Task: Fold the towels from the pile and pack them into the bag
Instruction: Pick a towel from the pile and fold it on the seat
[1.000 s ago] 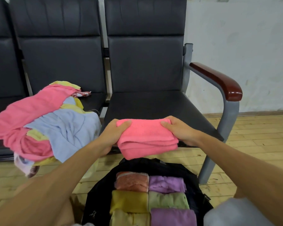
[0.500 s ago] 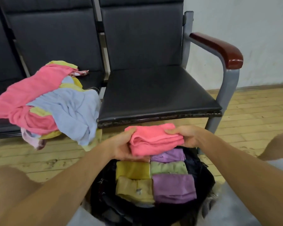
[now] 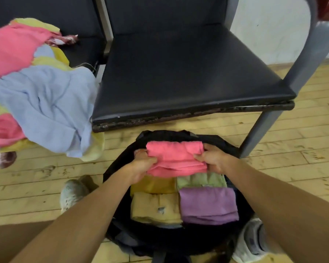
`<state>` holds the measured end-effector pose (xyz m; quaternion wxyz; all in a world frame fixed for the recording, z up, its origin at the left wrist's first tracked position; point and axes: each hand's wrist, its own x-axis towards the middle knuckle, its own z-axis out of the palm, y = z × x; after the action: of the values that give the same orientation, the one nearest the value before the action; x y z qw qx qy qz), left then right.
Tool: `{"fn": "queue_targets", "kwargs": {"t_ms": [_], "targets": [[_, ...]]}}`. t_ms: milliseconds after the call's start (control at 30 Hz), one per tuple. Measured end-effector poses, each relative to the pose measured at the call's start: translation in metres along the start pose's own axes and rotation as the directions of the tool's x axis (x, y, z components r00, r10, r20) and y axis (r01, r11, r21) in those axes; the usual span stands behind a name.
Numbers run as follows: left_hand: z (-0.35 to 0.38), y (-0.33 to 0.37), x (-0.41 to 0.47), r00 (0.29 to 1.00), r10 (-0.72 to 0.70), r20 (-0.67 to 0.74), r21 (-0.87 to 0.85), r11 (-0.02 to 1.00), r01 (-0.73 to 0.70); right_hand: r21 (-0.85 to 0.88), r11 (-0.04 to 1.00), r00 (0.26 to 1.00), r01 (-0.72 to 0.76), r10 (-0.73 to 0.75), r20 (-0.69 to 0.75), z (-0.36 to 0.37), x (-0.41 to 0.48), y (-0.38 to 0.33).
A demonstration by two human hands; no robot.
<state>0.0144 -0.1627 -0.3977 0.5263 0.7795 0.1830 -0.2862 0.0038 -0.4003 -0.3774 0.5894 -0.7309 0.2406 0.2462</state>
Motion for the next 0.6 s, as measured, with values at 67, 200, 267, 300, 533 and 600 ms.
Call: {"fn": "queue_targets", "kwargs": {"t_ms": [67,200,267,300,533,600], "targets": [[-0.003,0.004,-0.003,1.0,-0.008,-0.017,0.052,0.999,0.009,-0.044,0.999,0.999,0.006,-0.008,-0.043,0.01,0.013,0.004],[-0.016,-0.006,0.006,0.993,-0.046,-0.105,0.084,0.995,0.055,0.001,1.0,0.999,0.0,0.0,-0.034,0.037,0.039,0.009],[-0.023,-0.015,0.017,0.981,-0.039,-0.189,0.089,0.994,0.057,-0.041,0.999,0.997,0.029,-0.032,-0.071,0.055,0.051,0.011],[-0.027,-0.018,0.023,0.97,-0.037,-0.239,0.091,0.994,0.06,-0.059,0.997,0.996,0.04,-0.044,-0.081,0.063,0.059,0.012],[-0.035,-0.042,0.055,0.933,0.098,-0.346,0.396,0.917,0.051,-0.183,0.983,0.99,0.0,-0.026,-0.135,0.091,0.102,0.03],[-0.031,-0.048,0.062,0.922,0.122,-0.367,0.419,0.907,0.047,-0.254,0.967,0.985,-0.016,-0.029,-0.172,0.093,0.107,0.035]]}}
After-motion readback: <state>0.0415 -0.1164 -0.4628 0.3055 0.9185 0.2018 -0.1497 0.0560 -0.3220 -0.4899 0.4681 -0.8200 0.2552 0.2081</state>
